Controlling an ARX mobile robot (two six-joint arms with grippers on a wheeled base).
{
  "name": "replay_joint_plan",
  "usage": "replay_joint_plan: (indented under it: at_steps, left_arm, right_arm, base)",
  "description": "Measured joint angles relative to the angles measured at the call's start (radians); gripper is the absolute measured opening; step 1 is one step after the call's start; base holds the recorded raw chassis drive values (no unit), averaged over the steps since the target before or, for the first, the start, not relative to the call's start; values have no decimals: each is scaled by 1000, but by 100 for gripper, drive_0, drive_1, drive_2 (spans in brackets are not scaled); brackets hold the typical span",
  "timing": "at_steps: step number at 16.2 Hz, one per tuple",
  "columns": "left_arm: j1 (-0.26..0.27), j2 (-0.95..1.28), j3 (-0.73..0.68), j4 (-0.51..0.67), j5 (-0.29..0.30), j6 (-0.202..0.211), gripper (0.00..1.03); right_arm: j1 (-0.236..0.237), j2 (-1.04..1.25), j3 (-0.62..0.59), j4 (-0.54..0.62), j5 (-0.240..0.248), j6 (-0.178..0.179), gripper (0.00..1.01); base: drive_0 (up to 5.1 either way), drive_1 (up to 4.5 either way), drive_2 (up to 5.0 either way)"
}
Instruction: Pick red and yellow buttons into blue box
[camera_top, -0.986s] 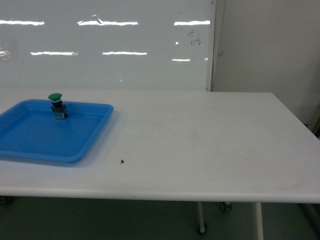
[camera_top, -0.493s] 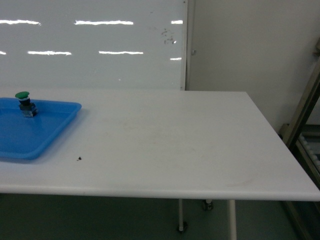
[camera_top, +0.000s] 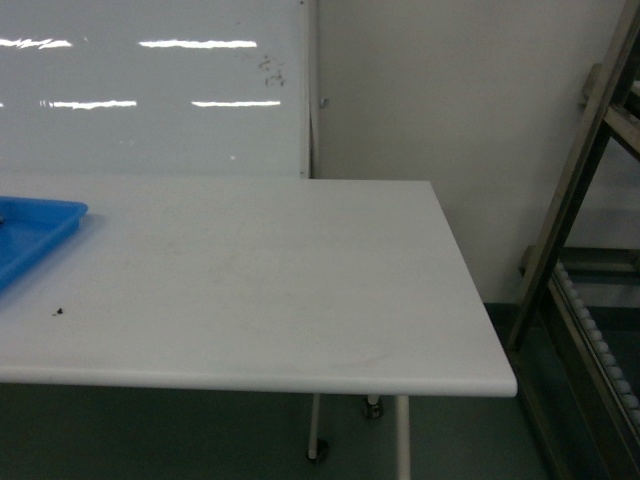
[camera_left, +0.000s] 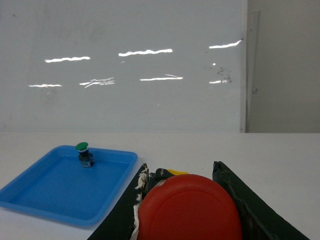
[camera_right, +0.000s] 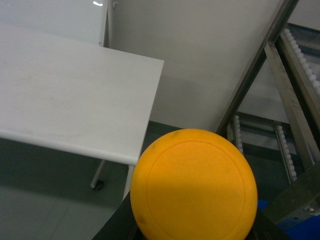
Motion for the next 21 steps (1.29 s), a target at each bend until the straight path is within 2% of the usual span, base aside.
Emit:
replay_joint_plan:
  at_steps: [17, 21]
  left_arm:
    - [-1, 0, 0, 0, 3, 0, 32]
    - [-1, 2, 0, 0, 3, 0, 32]
  right_arm:
    - [0, 0, 0, 0, 0, 0, 25]
    - [0, 0, 0, -1, 0, 0, 25]
  base:
    - [500, -245, -245]
    - [450, -403, -48]
